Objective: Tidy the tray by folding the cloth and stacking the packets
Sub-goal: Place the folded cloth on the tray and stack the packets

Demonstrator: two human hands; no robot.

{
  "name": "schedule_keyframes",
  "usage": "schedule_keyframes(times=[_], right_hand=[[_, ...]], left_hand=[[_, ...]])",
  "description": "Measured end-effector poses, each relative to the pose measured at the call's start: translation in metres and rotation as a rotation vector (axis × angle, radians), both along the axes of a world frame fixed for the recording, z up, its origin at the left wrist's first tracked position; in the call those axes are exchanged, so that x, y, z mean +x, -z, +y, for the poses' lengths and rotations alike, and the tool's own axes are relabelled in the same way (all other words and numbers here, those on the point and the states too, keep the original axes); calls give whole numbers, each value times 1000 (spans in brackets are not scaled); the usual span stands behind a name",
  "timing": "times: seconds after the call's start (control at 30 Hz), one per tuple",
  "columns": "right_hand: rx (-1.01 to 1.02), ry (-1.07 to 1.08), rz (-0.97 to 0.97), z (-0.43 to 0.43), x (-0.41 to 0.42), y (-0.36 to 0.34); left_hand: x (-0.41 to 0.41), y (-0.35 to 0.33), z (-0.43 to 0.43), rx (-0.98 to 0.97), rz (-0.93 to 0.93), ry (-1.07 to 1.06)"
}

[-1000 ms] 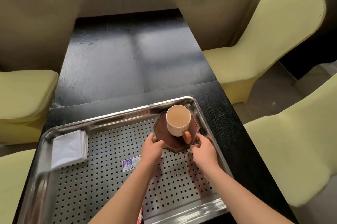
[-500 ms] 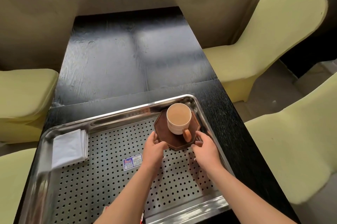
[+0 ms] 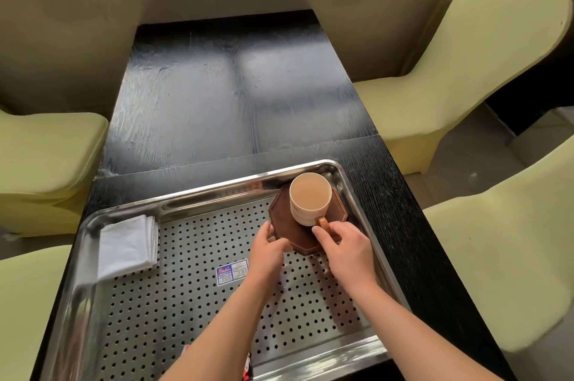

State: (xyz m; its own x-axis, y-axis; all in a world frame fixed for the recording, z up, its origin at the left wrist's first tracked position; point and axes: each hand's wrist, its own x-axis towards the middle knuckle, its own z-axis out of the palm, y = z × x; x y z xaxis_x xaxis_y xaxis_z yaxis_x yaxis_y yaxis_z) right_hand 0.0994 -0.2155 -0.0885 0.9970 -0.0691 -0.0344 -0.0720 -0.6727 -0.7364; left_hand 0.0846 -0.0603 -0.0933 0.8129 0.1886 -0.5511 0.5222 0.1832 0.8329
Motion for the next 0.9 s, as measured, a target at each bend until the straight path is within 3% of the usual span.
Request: schedule_keyframes(times=[0.5,0.73,0.9], right_hand=[[-9,-28,47,7,-1,-2],[77,32,46,-3,-8,-1],[250,238,312,-20,-8,12]], left_hand=[[-1,4,2,21,6,36],[0,5,5,8,39,5],[1,0,5,-55,85,-43]])
